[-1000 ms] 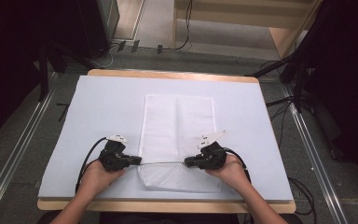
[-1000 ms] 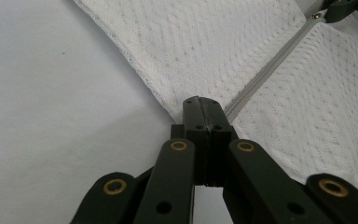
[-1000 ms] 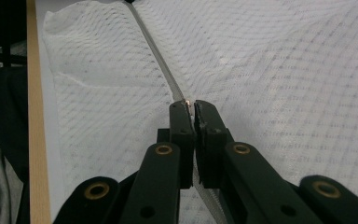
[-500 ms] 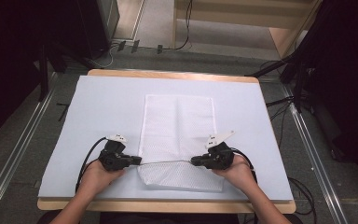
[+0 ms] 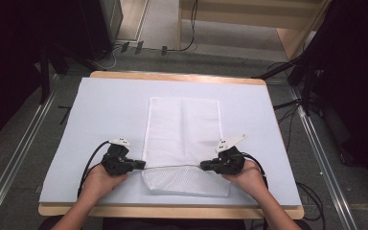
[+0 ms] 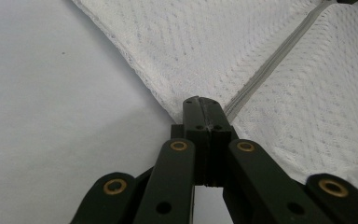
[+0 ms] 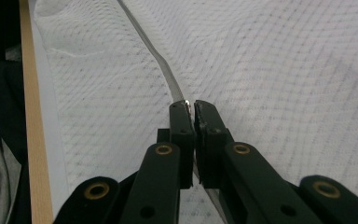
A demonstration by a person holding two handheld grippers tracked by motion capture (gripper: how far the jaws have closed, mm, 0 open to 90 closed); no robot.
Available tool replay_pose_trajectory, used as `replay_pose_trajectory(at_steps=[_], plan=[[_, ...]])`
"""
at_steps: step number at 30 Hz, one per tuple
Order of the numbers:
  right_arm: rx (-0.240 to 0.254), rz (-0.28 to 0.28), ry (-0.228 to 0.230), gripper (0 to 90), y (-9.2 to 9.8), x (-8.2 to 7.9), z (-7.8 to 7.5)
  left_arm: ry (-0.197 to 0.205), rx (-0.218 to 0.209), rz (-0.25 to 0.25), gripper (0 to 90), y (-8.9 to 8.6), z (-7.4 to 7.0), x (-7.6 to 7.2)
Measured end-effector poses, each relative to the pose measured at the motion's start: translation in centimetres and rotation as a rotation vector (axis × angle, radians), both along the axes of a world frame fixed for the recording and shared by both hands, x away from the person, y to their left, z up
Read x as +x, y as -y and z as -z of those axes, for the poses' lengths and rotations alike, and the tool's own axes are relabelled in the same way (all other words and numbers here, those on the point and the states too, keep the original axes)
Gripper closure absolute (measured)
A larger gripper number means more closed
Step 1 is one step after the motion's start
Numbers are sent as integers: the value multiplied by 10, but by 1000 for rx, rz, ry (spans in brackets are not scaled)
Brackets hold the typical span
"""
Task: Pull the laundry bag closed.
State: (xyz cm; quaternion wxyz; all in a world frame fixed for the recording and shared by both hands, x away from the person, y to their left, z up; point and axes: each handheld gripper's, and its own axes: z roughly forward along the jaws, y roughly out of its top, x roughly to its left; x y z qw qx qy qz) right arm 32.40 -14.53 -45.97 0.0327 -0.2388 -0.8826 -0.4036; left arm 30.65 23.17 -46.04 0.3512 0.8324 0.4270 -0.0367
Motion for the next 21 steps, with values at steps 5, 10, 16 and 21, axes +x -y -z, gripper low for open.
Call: replay_pose_trajectory(at_steps=[5, 10, 16, 21], plan=[[3, 10, -6, 887, 7, 0, 0, 0, -2, 0, 900, 0, 0, 0], [9, 12, 0, 886, 14, 0, 0, 0, -2, -1, 900, 0, 0, 0], [10, 22, 5, 887, 19, -1, 0, 4, 2, 2, 900, 0, 0, 0], [22, 19, 4, 886, 24, -2, -1, 4, 2, 3, 900, 0, 0, 0]])
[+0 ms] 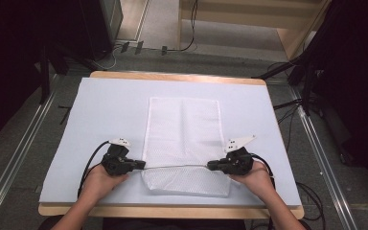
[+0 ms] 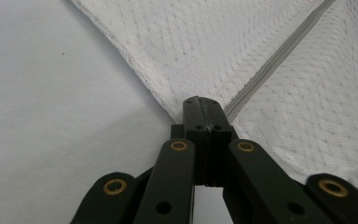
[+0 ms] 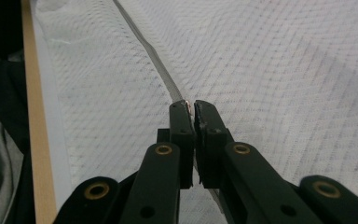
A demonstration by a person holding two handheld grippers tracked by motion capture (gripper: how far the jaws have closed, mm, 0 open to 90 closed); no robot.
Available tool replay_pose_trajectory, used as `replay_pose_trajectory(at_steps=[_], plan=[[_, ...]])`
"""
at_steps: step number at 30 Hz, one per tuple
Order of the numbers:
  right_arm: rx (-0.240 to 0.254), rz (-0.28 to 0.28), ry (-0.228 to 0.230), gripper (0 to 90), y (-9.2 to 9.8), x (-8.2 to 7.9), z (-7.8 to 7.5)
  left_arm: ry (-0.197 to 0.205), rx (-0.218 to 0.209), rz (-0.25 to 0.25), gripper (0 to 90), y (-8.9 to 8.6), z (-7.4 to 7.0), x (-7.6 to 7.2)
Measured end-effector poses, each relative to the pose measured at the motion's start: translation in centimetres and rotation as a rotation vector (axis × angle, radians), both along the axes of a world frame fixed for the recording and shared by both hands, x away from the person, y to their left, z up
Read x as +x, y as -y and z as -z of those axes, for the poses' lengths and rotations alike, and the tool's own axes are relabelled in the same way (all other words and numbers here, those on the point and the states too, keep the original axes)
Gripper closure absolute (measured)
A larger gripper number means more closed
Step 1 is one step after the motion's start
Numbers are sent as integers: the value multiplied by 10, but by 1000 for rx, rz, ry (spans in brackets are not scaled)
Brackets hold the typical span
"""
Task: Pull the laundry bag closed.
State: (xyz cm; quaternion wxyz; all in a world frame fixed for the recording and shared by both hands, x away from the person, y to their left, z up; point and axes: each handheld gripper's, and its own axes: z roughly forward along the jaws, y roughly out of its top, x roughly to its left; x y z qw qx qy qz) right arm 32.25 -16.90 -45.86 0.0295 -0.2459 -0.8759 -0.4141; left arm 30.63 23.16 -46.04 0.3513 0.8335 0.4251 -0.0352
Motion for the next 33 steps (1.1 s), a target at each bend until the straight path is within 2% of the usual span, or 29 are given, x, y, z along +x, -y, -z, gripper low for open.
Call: replay_pose_trajectory(at_steps=[18, 22, 33], plan=[[-13, 2, -15, 887, 5, 0, 1, 2, 0, 2, 900, 0, 0, 0], [-16, 6, 1, 887, 14, 0, 1, 1, 1, 2, 900, 0, 0, 0], [-18, 12, -12, 887, 36, -3, 4, 1, -1, 3, 900, 0, 0, 0]])
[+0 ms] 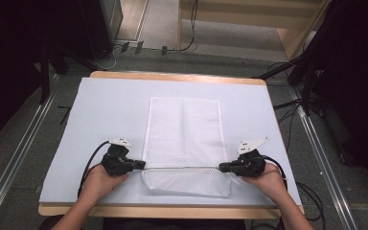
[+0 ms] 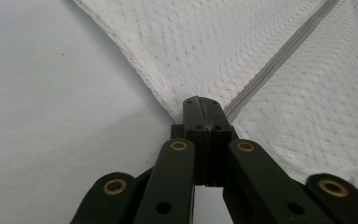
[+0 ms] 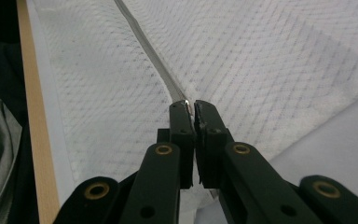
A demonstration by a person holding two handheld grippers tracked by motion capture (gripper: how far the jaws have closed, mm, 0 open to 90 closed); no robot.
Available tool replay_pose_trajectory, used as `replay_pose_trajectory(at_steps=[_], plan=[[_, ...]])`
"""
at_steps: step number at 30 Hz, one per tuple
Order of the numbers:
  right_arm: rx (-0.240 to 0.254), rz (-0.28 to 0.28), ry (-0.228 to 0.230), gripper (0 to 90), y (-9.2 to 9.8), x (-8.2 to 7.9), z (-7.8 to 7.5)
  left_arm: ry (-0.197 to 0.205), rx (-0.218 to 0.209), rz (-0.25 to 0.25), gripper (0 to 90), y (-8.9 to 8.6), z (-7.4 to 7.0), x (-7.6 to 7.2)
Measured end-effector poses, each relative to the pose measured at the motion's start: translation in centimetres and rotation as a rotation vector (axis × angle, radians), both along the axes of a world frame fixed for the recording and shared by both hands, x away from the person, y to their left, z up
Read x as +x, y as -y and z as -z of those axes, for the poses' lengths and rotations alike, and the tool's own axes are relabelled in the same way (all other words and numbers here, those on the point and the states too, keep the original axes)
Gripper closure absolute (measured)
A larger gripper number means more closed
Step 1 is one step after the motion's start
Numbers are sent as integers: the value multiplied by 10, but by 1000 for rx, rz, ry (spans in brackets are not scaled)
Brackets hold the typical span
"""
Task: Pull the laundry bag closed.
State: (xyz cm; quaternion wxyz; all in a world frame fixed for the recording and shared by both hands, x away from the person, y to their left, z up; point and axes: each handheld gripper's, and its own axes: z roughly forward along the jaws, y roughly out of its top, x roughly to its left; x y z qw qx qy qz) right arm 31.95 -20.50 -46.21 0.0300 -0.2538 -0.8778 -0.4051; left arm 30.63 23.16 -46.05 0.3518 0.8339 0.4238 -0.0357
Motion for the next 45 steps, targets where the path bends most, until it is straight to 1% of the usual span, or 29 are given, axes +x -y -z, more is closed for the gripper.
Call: replay_pose_trajectory(at_steps=[4, 5, 6, 7, 8, 9, 10, 11, 12, 13, 15, 17, 20, 21, 23, 25, 26, 27, 28, 29, 30, 31, 34, 35, 37, 40, 41, 44, 45], plan=[[6, 3, -5, 887, 6, -1, 0, 2, 3, 0, 900, 0, 0, 0], [1, 6, -5, 887, 6, -2, 0, 2, 3, 0, 900, 0, 0, 0], [-1, -2, -3, 887, 8, -2, 1, 2, 2, 0, 900, 0, 0, 0], [-3, 4, -4, 887, 9, -3, 1, 1, 2, 1, 900, 0, 0, 0], [-1, 9, -7, 887, 12, -3, 1, 0, 0, 0, 900, 0, 0, 0], [5, 8, 3, 887, 14, -3, 1, 0, 0, 0, 900, 0, 0, 0], [7, 12, -4, 887, 16, -3, 0, 0, 0, 0, 900, 0, 0, 0], [9, 10, 0, 887, 17, -4, 0, 0, 0, 2, 900, 0, 0, 0], [3, 9, 4, 887, 18, -4, 1, 0, 2, 3, 900, 0, 0, 0], [2, 12, -4, 887, 18, -4, 1, 0, 0, 1, 900, 0, 0, 0], [-9, 20, -6, 887, 19, -4, 1, 0, 1, 0, 900, 0, 0, 0], [-3, 21, -13, 886, 21, -3, 2, 0, 2, 3, 900, 0, 0, 0], [-11, 23, -6, 886, 22, -5, 2, 0, 4, 3, 900, 0, 0, 0], [-8, 22, -8, 885, 22, -5, 2, 9, 4, 12, 900, 0, -1, 0], [3, 19, -10, 869, 21, -6, 3, 44, 20, 47, 900, 1, -1, -1], [18, 24, -20, 834, 20, -6, 3, 43, 24, 48, 900, 1, -2, 0], [19, 30, -19, 799, 20, -6, 2, 36, 4, 49, 866, 1, -3, 0], [24, 31, -14, 751, 19, -6, 3, 36, 0, 52, 815, 1, -4, 0], [25, 31, -13, 705, 19, -5, 3, 40, 7, 57, 792, 2, -6, -1], [20, 40, -4, 703, 19, -5, 3, 45, 3, 63, 780, 2, -7, -2], [24, 38, -8, 702, 19, -4, 2, 51, 1, 61, 767, 2, -8, -2], [28, 39, -1, 697, 20, -5, 1, 53, 4, 58, 737, 1, -9, -2], [43, 56, 25, 612, 22, -4, -1, 62, -5, 37, 683, -3, -13, -1], [41, 63, 32, 594, 24, -5, -2, 62, -11, 26, 663, -5, -14, -1], [48, 79, 65, 550, 28, -4, -3, 68, -10, 10, 628, -9, -16, -1], [60, 131, 83, 508, 35, -2, -5, 71, -16, -10, 590, -15, -17, 0], [60, 150, 89, 490, 37, -1, -5, 75, -12, -21, 565, -17, -18, 1], [54, 206, 89, 459, 44, 1, -3, 83, -4, -54, 485, -25, -19, 3], [50, 232, 95, 446, 47, 2, -3, 85, -6, -62, 466, -27, -20, 4]])
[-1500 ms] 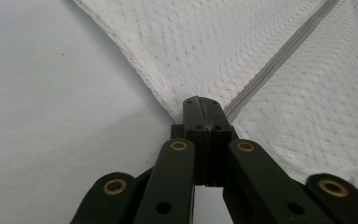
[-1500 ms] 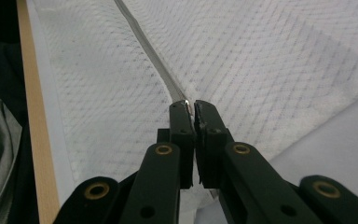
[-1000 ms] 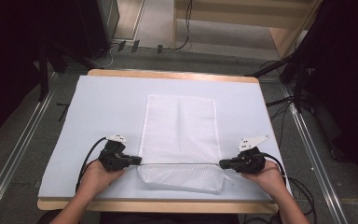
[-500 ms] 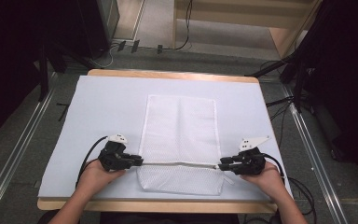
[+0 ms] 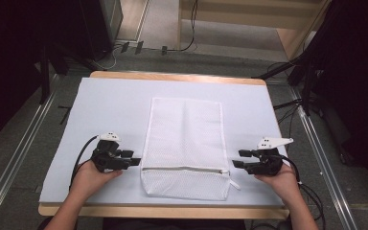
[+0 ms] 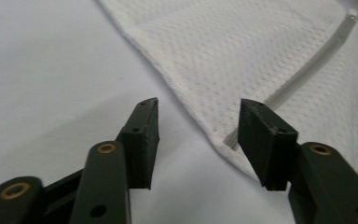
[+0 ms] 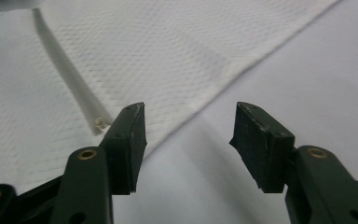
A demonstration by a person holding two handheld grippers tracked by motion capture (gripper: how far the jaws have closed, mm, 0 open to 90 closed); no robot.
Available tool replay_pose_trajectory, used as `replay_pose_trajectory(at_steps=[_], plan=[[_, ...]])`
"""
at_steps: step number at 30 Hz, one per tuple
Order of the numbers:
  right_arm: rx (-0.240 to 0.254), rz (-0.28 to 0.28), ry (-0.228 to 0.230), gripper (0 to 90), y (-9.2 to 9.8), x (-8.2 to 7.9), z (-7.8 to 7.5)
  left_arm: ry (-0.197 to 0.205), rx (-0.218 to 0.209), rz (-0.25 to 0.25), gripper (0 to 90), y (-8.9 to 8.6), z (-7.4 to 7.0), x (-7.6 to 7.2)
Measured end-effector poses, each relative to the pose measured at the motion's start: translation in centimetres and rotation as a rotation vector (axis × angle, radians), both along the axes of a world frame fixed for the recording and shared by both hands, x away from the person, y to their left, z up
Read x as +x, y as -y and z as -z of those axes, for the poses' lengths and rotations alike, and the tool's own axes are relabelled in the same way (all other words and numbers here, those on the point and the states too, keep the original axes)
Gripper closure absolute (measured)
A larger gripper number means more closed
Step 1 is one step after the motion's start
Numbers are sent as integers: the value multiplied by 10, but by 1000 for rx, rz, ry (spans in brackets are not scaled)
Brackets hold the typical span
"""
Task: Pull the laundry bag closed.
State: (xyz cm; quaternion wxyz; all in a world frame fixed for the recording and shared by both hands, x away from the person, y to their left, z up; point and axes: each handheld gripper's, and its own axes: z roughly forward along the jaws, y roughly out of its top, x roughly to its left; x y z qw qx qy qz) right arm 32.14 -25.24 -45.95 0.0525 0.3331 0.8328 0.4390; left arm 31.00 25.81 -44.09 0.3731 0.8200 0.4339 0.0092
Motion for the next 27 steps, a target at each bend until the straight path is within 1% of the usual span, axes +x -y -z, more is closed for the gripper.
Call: replay_pose_trajectory(at_steps=[1, 2, 4, 6, 7, 10, 14, 16, 18, 22, 27], plan=[[-1, 17, 3, 442, 2, 1, 0, 1, -3, -12, 456, -3, 0, 1], [-1, 37, -4, 437, 4, 1, 0, 3, -4, -21, 444, -5, 0, 2], [3, 67, 1, 422, 9, 3, 2, 4, 7, -33, 433, -9, 0, 3], [3, 99, -9, 416, 12, 4, 3, 6, 10, -45, 425, -12, 0, 4], [0, 110, -6, 412, 14, 5, 3, 4, 12, -51, 421, -14, 0, 4], [0, 141, -7, 390, 18, 6, 5, 16, 14, -62, 409, -19, 0, 5], [-2, 182, -9, 365, 25, 9, 6, 23, 16, -78, 395, -24, 0, 6], [0, 208, -10, 351, 27, 9, 7, 25, 26, -85, 385, -28, 1, 7], [0, 227, -17, 337, 30, 10, 8, 27, 21, -100, 377, -31, 1, 8], [-4, 244, -22, 332, 31, 11, 10, 22, 27, -111, 369, -33, 2, 9], [-7, 236, -19, 331, 30, 10, 10, 26, 32, -109, 366, -33, 3, 10]])
